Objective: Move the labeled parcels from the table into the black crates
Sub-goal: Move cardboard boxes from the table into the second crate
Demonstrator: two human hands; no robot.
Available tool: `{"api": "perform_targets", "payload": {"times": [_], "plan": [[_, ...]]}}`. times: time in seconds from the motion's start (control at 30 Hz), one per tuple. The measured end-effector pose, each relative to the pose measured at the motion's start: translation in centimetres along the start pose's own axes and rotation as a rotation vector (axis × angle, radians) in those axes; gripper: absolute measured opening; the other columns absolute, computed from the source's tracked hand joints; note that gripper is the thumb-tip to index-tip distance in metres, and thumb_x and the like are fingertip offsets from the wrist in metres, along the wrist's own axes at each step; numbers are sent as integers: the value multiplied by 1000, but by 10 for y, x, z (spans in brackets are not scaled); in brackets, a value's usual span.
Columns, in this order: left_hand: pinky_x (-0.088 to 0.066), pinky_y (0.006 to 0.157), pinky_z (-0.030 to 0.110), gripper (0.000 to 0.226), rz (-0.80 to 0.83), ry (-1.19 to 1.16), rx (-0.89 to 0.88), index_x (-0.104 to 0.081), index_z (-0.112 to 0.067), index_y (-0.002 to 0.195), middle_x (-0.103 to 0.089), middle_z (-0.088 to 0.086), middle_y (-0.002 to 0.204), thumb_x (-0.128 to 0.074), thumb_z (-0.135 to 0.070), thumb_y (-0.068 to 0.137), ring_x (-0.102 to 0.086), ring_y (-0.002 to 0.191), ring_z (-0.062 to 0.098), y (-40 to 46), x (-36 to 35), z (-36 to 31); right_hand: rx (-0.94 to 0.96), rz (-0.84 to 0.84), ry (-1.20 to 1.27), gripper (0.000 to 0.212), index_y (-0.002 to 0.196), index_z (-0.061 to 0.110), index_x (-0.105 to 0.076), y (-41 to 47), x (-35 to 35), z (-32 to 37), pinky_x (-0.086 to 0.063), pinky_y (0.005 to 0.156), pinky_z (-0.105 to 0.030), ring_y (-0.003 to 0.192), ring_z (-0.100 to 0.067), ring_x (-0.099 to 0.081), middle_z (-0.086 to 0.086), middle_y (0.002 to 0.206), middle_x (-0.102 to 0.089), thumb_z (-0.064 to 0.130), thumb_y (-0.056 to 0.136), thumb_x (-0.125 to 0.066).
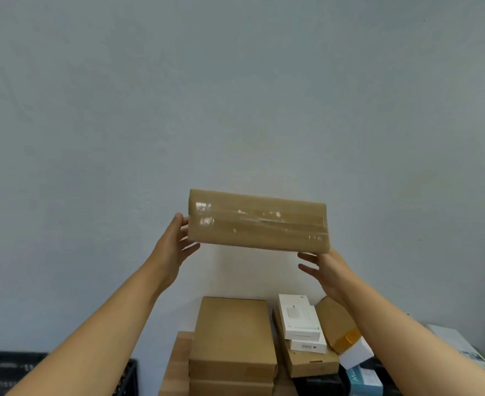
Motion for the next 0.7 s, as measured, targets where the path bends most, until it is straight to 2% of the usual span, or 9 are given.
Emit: {"api": "perform_targets", "payload": {"times": [0.1, 0.17, 0.23, 0.33, 0.4, 0.5, 0.6, 0.7], "plan": [[-44, 100, 42, 63, 52, 23, 54, -59, -13, 119, -63, 12, 120, -24, -60, 95, -59, 112, 26, 1, 4, 1, 6, 50, -76, 23, 117, 22, -62, -4, 2, 1, -55, 80, -33, 99, -21, -65, -6, 109, -69, 20, 94, -58], [-44, 93, 40, 66, 44, 57, 76, -58, -9, 115, -63, 12, 114, -30, -64, 92, -59, 107, 25, 0, 5, 1, -19, 22, -62, 18, 112, 21, -61, -6, 2, 1, -53, 77, -34, 92, -21, -65, -7, 103, -70, 23, 95, -56], [-46, 83, 35, 67, 60, 110, 86, -53, -9, 122, -61, 8, 117, -43, -66, 86, -57, 108, 22, -1, 4, 1, -44, 24, -23, 22, 110, 18, -61, -6, -1, 1, -50, 77, -33, 90, -21, -63, -6, 101, -70, 32, 98, -49], [-48, 77, 33, 51, 72, 127, 97, -45, -16, 124, -56, 4, 121, -60, -44, 83, -55, 111, 19, -4, 2, 0, -84, 19, -5, 31, 108, 18, -59, -6, -3, 1, -50, 83, -39, 93, -25, -62, -9, 104, -66, 43, 97, -44], [-48, 75, 32, 56, 70, 117, 87, -43, -19, 122, -58, 1, 121, -64, -34, 72, -57, 108, 18, -5, 2, 2, -81, 23, -13, 31, 115, 20, -55, -4, -2, -1, -50, 89, -44, 100, -25, -62, -7, 109, -64, 43, 97, -45], [-46, 72, 29, 56, 66, 99, 46, -45, -22, 120, -60, -5, 122, -61, -26, 67, -59, 102, 12, -6, 2, 0, -80, 62, -23, 39, 128, 21, -48, -2, -1, -3, -53, 82, -38, 98, -21, -63, -3, 110, -65, 35, 92, -57], [-46, 76, 27, 52, 96, 119, 14, -46, -27, 124, -60, -8, 124, -64, -15, 77, -61, 105, 11, -6, 4, -1, -148, 91, 48, 56, 135, 18, -43, 2, 1, -7, -54, 78, -38, 99, -24, -64, -6, 114, -64, 25, 85, -67], [-49, 85, 26, 61, 158, 145, -16, -42, -29, 136, -58, -7, 129, -64, -3, 84, -57, 116, 13, -6, 3, 0, -173, 76, 198, 84, 142, 15, -36, 7, 3, -10, -55, 78, -44, 104, -28, -63, -11, 123, -61, 20, 69, -76]]}}
Point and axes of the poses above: each hand's wrist, its own y-axis towards the middle knuckle, its own x-axis out of the back of the hand, z = x × y, the point moved 3 cm from there along y, towards the middle knuckle
